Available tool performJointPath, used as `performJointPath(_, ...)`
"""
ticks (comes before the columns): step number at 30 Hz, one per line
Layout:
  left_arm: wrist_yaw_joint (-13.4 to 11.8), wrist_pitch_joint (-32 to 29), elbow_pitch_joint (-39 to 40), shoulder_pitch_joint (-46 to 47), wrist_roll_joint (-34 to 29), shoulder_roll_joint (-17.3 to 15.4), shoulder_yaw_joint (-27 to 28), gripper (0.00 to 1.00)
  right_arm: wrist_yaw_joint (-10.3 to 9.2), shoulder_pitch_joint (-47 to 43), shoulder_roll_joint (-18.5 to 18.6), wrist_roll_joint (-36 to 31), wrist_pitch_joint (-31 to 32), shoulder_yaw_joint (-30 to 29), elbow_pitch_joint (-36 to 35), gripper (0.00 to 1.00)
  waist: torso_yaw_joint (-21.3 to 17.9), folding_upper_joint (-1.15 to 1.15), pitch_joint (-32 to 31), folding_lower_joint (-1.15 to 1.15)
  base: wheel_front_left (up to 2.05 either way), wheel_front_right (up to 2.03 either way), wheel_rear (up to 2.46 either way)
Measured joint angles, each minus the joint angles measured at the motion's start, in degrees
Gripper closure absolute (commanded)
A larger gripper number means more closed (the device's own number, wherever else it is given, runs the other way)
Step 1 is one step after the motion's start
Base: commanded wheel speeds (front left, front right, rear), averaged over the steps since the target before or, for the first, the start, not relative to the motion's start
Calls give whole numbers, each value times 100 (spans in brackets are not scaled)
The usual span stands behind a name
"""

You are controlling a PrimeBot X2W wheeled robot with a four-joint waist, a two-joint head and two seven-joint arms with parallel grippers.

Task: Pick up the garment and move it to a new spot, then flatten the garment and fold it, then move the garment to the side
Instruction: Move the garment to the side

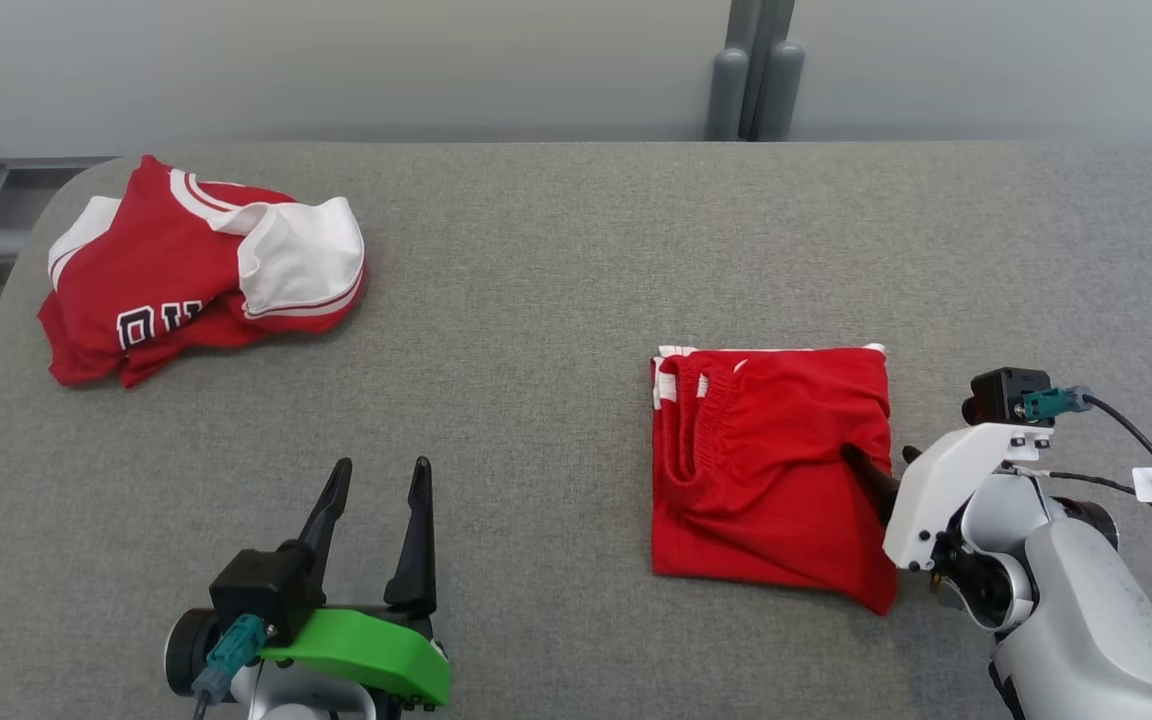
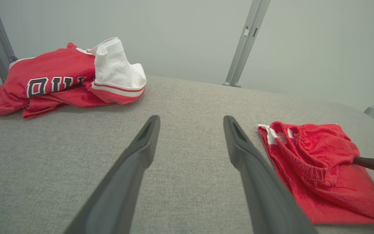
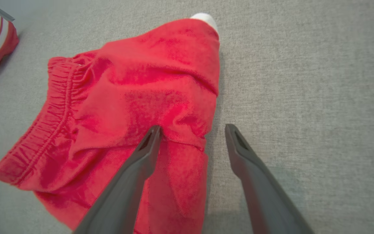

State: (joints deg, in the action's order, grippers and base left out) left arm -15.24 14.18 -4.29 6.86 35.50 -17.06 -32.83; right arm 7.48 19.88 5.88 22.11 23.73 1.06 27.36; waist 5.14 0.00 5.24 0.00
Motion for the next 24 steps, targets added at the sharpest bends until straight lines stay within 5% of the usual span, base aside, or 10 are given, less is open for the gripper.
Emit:
performJointPath(12,12,7,-38,60,0,1,-8,0,0,447,21,430,88,-27,905,0,299,0,125,0,0,0,0)
performJointPath(13,12,8,-43,60,0,1,-11,0,0,465,35,437,47,10,942,45,304,0,125,0,0,0,0)
performJointPath(14,12,8,-45,60,0,1,-10,0,0,495,46,450,27,40,987,62,305,0,123,0,0,0,0)
performJointPath(18,11,9,-43,60,-1,-5,-5,0,0,525,92,471,-176,165,1113,100,279,0,106,0,0,0,0)
performJointPath(24,1,35,89,59,-41,-25,-1,0,1,642,220,519,-411,381,1206,100,160,0,98,0,0,0,0)
